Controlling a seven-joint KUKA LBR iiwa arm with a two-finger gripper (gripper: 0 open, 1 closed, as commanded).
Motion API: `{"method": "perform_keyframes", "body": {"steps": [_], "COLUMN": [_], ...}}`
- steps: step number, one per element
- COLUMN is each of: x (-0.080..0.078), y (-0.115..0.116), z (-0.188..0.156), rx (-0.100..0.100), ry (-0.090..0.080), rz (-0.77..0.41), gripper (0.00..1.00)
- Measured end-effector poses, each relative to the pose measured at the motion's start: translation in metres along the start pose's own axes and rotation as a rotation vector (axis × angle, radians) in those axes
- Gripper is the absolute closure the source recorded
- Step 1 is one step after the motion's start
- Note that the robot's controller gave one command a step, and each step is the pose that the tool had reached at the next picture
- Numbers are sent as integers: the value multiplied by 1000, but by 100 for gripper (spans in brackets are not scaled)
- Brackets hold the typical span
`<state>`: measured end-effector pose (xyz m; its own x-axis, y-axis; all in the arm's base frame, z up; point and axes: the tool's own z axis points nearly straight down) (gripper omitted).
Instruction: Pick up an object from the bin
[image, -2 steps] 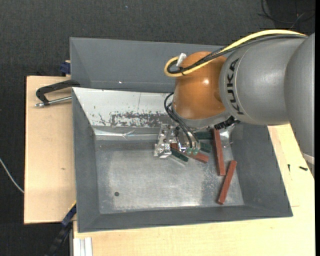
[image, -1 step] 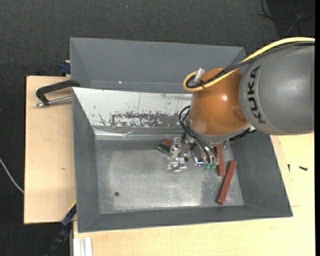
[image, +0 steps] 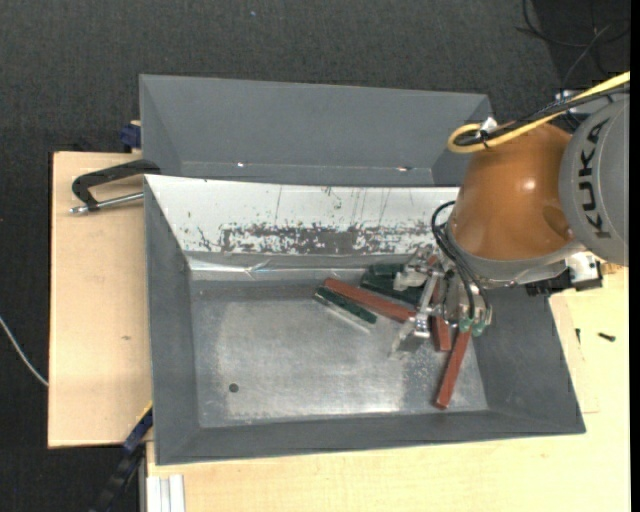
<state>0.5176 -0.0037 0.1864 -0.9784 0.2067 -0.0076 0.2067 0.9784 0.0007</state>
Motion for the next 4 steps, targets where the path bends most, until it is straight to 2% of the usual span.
{"method": "perform_keyframes", "body": {"steps": [1, 2, 3, 4], "x": [1, -37, -50, -50], "y": [2, 3, 22, 22], "z": [1, 47, 104, 104], "rx": [-1, -3, -4, -4], "ry": [3, -8, -30, -30], "rz": [-3, -2, -142, -142], "gripper": [0, 0, 100, 100]}}
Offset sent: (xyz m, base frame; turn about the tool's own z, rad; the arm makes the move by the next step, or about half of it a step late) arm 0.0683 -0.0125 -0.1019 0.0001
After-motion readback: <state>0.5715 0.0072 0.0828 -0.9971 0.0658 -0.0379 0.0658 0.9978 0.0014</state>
